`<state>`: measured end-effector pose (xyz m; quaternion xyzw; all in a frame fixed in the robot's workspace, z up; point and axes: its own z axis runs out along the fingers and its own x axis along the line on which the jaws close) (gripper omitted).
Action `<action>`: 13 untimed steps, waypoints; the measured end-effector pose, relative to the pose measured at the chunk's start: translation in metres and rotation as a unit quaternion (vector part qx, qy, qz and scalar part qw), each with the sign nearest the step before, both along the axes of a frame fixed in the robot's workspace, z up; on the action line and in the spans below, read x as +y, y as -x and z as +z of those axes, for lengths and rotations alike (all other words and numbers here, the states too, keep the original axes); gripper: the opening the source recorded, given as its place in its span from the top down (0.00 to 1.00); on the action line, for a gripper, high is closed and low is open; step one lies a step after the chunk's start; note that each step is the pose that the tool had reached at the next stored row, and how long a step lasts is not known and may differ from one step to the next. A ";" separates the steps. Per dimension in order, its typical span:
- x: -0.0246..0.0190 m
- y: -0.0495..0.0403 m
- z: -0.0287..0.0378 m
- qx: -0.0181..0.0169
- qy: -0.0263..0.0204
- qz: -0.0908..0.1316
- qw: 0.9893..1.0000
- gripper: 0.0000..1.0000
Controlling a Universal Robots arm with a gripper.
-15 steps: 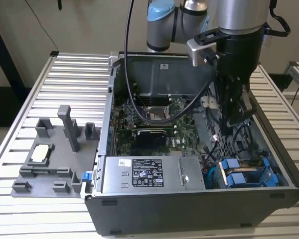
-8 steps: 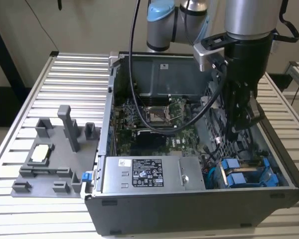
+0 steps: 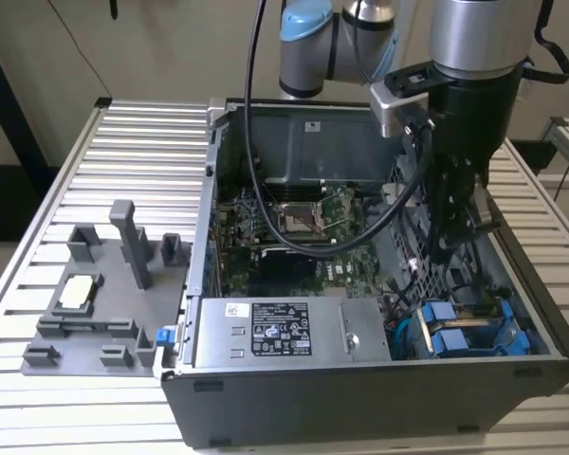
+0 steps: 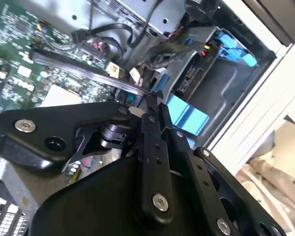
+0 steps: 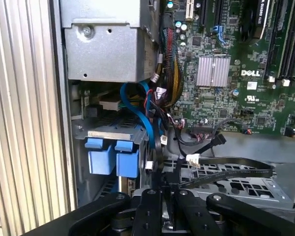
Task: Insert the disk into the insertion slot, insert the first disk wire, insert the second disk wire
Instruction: 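Insert the second disk wire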
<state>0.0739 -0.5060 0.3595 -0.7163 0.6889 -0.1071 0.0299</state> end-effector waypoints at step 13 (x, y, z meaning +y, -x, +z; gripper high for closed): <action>-0.0212 -0.0074 0.0000 0.024 -0.023 -0.001 0.999 0.84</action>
